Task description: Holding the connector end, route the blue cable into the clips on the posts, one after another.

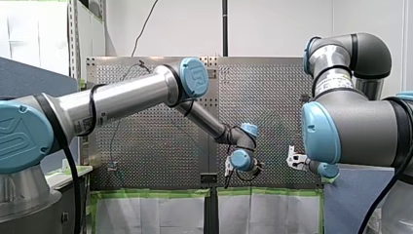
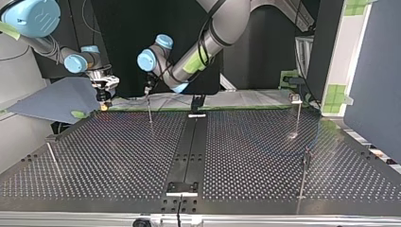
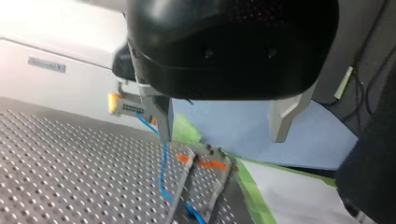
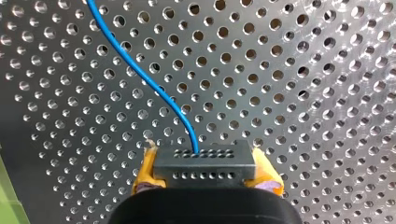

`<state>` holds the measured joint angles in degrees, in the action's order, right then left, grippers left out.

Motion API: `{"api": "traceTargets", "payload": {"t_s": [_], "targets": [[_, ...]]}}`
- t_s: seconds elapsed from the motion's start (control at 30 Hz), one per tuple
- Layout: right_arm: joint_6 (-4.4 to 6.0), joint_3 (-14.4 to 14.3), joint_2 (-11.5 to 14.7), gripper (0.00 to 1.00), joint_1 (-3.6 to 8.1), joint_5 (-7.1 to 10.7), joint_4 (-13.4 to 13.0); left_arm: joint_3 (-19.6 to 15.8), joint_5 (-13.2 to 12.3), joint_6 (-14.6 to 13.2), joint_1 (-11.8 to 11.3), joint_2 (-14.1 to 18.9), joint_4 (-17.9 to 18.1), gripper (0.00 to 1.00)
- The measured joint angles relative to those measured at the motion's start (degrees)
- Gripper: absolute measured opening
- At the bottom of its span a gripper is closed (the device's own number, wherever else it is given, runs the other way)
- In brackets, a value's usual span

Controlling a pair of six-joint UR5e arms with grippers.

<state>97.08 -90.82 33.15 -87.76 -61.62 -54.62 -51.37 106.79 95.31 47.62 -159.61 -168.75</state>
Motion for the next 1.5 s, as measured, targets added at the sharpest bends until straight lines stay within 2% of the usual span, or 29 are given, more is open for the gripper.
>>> {"api": "traceTargets", "payload": {"t_s": [0.5,0.73,1.5], "targets": [[0.23,0.0,0.0,0.00,-0.01,-0.02,0.1,-0.5,0.1,1.2,0.3,0.2,1.1,0.99],[0.47,0.0,0.0,0.00,0.26,-0.02,0.2,-2.2,2.4,1.9,0.0,0.2,2.6,0.99],[0.55,0.0,0.0,0.00,0.33,0.58,0.5,-3.3,5.3,1.8,0.9,0.6,3.1,0.99]]}}
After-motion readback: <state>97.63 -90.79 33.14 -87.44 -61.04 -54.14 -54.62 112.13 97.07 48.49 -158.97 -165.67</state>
